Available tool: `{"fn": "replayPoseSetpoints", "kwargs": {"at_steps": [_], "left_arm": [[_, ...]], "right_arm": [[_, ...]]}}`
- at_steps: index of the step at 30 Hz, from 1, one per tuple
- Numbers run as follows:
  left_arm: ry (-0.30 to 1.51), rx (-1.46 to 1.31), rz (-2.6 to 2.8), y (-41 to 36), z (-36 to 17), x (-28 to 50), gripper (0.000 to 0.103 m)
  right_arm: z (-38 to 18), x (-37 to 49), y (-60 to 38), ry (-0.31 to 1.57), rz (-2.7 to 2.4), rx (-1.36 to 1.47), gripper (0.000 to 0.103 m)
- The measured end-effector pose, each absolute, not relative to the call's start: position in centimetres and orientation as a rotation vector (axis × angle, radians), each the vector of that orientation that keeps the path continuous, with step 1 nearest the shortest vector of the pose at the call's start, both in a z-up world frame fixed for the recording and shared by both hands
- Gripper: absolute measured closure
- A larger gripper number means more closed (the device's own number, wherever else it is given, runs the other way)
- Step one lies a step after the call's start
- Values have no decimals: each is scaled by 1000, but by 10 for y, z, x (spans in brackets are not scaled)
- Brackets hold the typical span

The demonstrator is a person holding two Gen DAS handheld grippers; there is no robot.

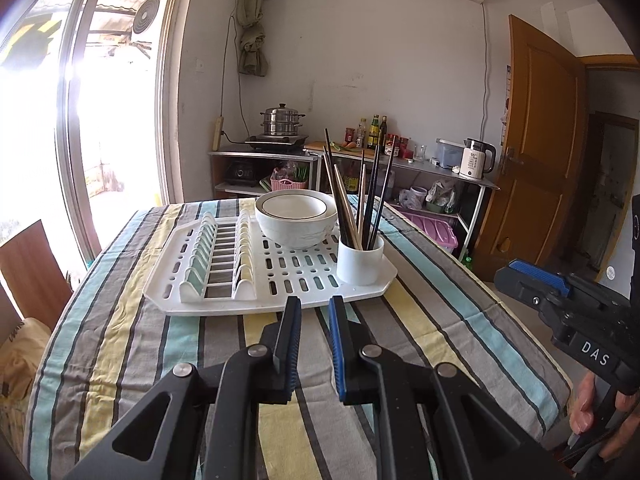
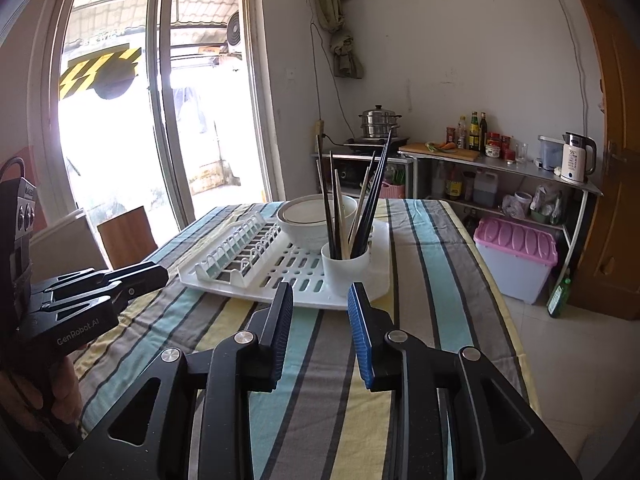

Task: Organize utensils

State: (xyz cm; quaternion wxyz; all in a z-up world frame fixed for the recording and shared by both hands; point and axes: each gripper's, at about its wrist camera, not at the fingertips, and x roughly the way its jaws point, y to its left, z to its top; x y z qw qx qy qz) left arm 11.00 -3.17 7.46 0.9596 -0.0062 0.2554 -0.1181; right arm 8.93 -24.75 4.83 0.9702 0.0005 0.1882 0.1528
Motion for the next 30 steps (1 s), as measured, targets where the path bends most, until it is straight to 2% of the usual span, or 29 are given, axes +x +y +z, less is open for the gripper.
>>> {"fn": "replayPoseSetpoints", "kwargs": {"at_steps": [3,6,17,30], "left_arm": [[506,-11,-215,-27,67,91,90],[522,-32,-213,-19,57,78,90],[543,-30,-186,-14,33,46,90],[571,-11,-181,-18,24,51,90]], "right_arm": [[38,72,-243,383,309,-3,72],[29,58,-241,386,304,-5,64],[5,36,-234,408,287,-22,64],[3,37,-232,410,280,-27,64]]}}
